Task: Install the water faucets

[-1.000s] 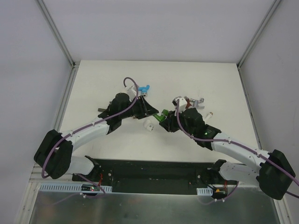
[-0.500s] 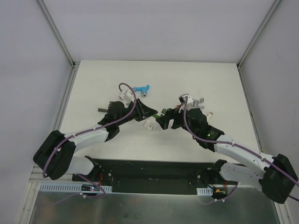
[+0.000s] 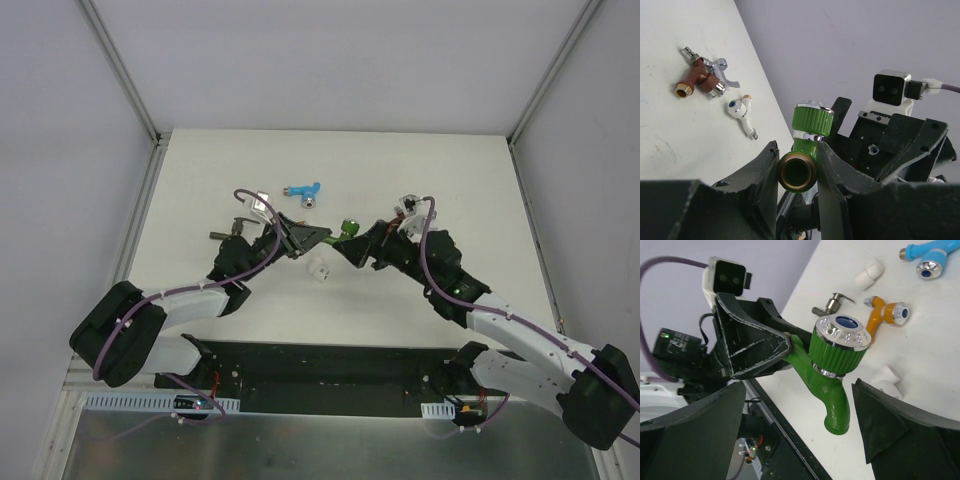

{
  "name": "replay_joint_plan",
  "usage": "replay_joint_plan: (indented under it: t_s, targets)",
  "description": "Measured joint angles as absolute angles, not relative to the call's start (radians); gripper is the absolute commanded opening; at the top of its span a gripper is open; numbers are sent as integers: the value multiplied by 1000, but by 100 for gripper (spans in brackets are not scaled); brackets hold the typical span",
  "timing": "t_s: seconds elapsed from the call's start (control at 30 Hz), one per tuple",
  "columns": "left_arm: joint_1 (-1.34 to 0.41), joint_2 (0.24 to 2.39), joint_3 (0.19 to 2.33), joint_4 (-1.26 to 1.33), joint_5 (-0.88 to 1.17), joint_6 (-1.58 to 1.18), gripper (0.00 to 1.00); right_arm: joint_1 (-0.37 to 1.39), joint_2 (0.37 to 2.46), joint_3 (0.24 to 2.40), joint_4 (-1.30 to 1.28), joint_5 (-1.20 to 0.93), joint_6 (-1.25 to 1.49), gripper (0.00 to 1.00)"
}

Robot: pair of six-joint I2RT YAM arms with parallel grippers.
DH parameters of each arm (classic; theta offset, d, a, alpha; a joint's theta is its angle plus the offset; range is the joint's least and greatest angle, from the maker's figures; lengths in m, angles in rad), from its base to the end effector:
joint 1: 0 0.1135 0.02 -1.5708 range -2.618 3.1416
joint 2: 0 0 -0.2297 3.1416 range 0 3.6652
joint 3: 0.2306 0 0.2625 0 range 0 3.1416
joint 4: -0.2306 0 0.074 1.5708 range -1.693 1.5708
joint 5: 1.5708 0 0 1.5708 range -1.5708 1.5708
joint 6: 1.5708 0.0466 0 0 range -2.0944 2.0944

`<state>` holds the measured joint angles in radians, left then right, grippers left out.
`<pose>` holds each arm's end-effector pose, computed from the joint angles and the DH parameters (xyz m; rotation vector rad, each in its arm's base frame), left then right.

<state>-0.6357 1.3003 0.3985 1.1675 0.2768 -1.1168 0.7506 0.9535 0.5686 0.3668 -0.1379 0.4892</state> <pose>0.2168 -0.1758 0.2028 -0.0915 1.5161 -1.6355 0.1906 0.1865 0.2583 -0.3342 1.6623 1.0603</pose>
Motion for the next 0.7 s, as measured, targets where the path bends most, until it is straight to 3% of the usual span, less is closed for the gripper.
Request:
replay_joint_plan:
  t_s: [0.33,0.7]
  targets:
    - [-642,1307,393,1232,277,-1170,0,653,1029,491,680,-318,679,73]
    - [-672,1258,386,1262,256,-1177,0,638,1172,477,974,-449,810,56]
